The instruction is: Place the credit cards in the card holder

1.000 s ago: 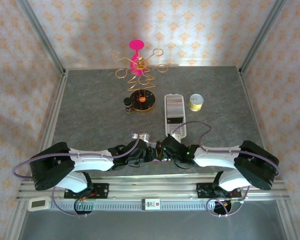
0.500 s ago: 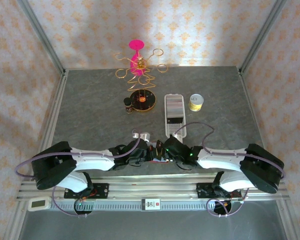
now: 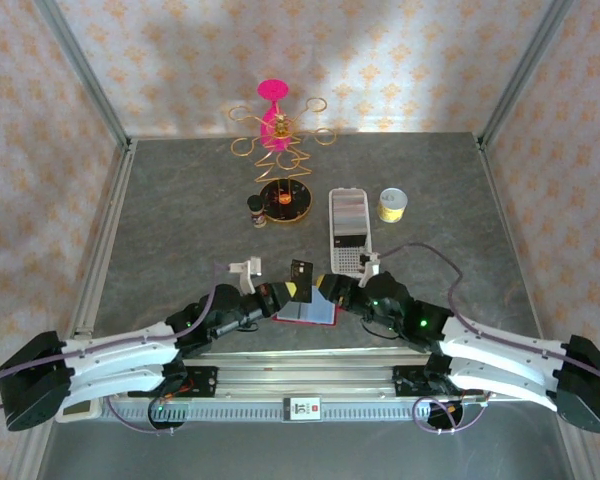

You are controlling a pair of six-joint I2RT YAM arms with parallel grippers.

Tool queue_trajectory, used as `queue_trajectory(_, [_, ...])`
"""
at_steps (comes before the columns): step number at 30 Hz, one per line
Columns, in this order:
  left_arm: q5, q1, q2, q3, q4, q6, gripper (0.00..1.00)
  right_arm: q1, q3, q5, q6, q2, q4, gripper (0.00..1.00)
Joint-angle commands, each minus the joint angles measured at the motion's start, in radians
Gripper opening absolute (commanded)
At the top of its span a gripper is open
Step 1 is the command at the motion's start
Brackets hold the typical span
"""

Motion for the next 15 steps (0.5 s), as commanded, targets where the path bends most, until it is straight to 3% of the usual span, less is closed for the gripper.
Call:
queue_trajectory(1, [0.004, 0.008, -0.071, -0.037, 0.138, -0.052, 0.00, -0.007, -0.040, -0.070, 0.091, -0.042, 0.188, 0.55])
queue_trajectory(10, [0.023, 0.007, -0.071, -0.090, 0.322, -0.147, 0.00, -0.006, -0.063, -0.238, 0.137, 0.010, 0.389, 0.52])
queue_trajectory(15, [0.040, 0.007, -0.041, -0.093, 0.391, -0.166, 0.00, -0.006, -0.042, -0.268, 0.128, 0.046, 0.375, 0.45])
